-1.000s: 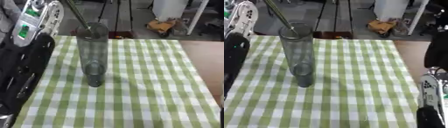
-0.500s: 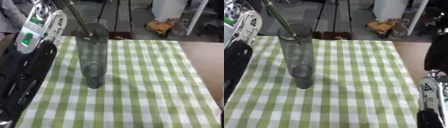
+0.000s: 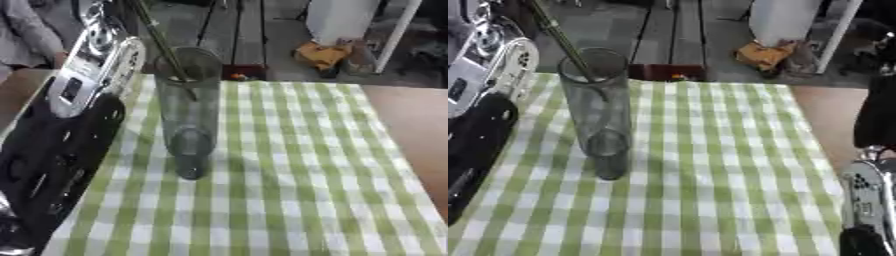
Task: Arrange flowers into the vase.
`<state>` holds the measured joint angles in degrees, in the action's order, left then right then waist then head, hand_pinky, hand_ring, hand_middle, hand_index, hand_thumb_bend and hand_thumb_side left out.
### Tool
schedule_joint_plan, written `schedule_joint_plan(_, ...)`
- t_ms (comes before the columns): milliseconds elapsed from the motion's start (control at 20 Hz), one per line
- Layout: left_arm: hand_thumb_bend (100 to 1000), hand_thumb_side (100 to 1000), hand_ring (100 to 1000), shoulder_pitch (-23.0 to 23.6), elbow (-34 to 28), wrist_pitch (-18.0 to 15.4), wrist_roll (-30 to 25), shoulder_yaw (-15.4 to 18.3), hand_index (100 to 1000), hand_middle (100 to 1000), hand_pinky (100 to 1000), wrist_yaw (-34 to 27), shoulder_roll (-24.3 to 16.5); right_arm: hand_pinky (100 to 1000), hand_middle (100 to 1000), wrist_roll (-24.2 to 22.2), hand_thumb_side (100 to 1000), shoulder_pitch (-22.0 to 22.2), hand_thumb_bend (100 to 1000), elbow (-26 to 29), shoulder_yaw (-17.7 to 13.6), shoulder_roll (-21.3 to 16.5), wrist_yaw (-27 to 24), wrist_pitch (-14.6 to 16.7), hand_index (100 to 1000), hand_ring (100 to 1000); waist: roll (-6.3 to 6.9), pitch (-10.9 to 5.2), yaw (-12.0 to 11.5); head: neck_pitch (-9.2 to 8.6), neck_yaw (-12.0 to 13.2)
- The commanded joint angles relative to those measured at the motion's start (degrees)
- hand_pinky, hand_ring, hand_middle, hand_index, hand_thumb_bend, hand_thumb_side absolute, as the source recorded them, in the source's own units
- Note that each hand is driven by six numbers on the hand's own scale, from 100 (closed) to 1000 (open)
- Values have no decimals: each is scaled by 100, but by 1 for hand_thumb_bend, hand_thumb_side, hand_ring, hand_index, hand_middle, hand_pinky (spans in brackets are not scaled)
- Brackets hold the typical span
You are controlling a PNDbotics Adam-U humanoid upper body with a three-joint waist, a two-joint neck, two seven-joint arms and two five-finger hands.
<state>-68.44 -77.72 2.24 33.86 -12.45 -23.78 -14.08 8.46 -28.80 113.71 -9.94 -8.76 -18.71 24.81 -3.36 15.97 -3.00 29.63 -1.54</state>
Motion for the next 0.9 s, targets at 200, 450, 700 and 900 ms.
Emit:
schedule_joint_plan(200, 100, 666, 100, -82, 105, -52, -103, -4, 100, 100, 100, 257, -21, 603, 647, 19, 879, -98, 100, 88, -52, -36, 65, -14, 737, 728, 2, -75, 17, -69, 11)
schedule_joint_plan(450, 100, 676, 100, -61, 236, 33, -129, 27, 105, 100, 100, 586, -11, 603, 647, 24, 879, -103, 100, 88, -54, -37, 70, -14, 737, 729, 3, -66, 17, -62, 6)
schedule_joint_plan(700, 100, 726, 214, -45, 360, 42, -94, 62, 115, 100, 100, 750, 4, 603, 646, 34, 878, -102, 100, 88, -58, -34, 73, -17, 737, 729, 3, -65, 21, -76, 3)
schedule_joint_plan(900, 100, 743, 327, -36, 413, 62, -66, 73, 129, 152, 100, 817, 12, 603, 646, 39, 877, -102, 100, 88, -59, -32, 77, -21, 737, 729, 4, -62, 12, -90, -5)
